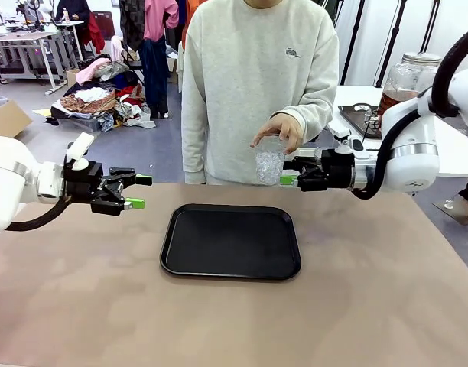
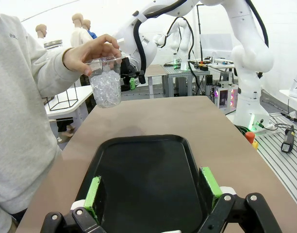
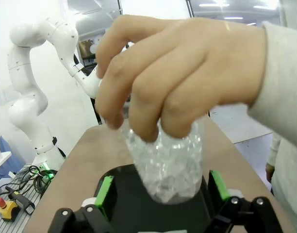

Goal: Pour the drink into the iced cup.
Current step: Open the gripper to release the iced cup you were holding.

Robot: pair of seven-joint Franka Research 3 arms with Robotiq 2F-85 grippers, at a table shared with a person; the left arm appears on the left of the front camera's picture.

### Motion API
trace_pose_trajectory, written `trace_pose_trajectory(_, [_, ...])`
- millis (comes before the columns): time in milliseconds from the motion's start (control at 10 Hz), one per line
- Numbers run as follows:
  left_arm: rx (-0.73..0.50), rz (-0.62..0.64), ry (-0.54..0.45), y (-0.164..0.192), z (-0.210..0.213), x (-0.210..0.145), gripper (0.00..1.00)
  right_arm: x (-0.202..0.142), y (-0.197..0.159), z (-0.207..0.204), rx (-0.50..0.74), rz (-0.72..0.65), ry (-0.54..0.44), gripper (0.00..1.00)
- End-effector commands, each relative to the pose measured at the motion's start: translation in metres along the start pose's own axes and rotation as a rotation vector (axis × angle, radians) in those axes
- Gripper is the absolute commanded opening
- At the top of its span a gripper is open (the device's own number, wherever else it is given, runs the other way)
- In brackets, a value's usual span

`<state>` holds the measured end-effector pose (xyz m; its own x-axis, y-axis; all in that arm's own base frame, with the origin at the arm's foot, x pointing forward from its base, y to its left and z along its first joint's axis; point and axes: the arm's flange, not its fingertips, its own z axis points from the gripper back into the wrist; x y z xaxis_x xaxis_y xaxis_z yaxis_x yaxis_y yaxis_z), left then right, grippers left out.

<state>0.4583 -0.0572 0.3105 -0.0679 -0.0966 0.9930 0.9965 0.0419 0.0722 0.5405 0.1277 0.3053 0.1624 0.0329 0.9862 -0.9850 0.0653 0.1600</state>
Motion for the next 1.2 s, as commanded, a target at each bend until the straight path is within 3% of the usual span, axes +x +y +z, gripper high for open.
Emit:
trace_pose_trajectory(0, [-0.002, -0.005, 0.0, 0.0, -0.001, 0.001, 1.0, -0.002, 0.012, 0.016, 0.008, -0.016, -0.007, 1.0])
trace_pose_trajectory(1100, [-0.002, -0.005, 0.0, 0.0, -0.001, 0.001, 1.0, -0.017, 0.05, 0.075, -0.004, 0.049, 0.014, 1.0])
